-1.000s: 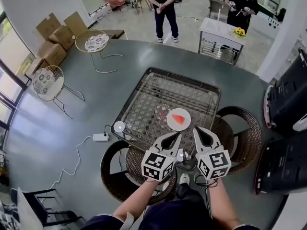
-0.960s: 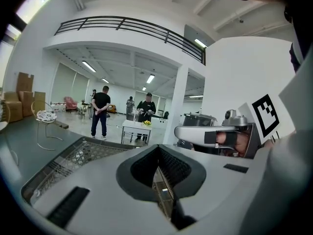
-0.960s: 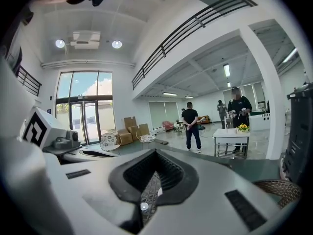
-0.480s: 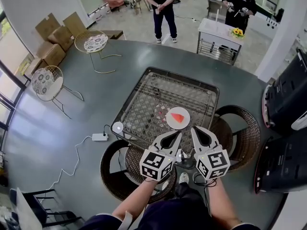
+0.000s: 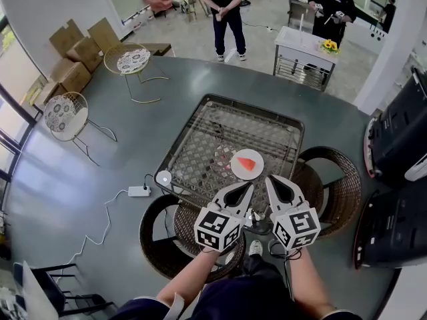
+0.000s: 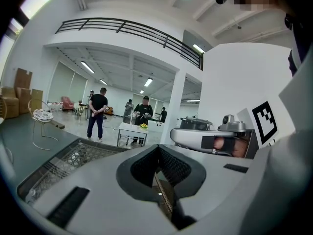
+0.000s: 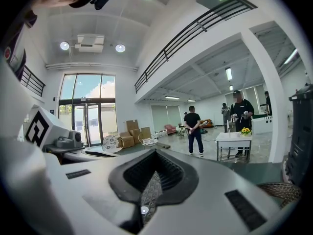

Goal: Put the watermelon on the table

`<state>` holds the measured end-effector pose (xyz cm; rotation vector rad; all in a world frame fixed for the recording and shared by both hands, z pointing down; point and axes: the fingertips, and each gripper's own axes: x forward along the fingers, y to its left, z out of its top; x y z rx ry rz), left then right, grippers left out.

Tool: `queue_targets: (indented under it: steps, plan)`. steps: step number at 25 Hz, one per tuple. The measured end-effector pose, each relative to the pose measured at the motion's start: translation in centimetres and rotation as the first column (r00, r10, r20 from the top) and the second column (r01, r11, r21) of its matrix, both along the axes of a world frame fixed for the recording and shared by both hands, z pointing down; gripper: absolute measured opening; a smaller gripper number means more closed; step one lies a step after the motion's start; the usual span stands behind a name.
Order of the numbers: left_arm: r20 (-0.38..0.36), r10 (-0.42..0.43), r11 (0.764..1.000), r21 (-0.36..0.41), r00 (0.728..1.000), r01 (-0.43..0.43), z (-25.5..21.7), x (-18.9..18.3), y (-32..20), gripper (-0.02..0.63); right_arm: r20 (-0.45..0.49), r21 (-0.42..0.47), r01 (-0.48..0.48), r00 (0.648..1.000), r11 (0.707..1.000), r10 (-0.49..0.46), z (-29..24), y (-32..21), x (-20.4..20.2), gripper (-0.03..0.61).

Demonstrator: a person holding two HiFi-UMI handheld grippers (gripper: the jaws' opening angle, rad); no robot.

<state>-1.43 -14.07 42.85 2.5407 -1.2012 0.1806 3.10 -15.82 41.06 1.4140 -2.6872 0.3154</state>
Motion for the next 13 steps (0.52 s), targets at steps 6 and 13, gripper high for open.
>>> queue_targets:
  steps: [6, 13]
  plan:
    - [-0.001, 0.003, 1.0, 0.002, 1.0, -0.003, -0.19, 0.05, 0.13, 0.006, -0.002, 0.008, 0.002, 1.0, 1.0, -0.002, -0.34, 0.05, -0.07, 0.0]
    - [0.001, 0.008, 1.0, 0.002, 1.0, -0.008, -0.43, 0.11, 0.49, 0.006, -0.006, 0.015, 0.006, 1.0, 1.0, -0.006, -0.77, 0.38, -0.1, 0.0]
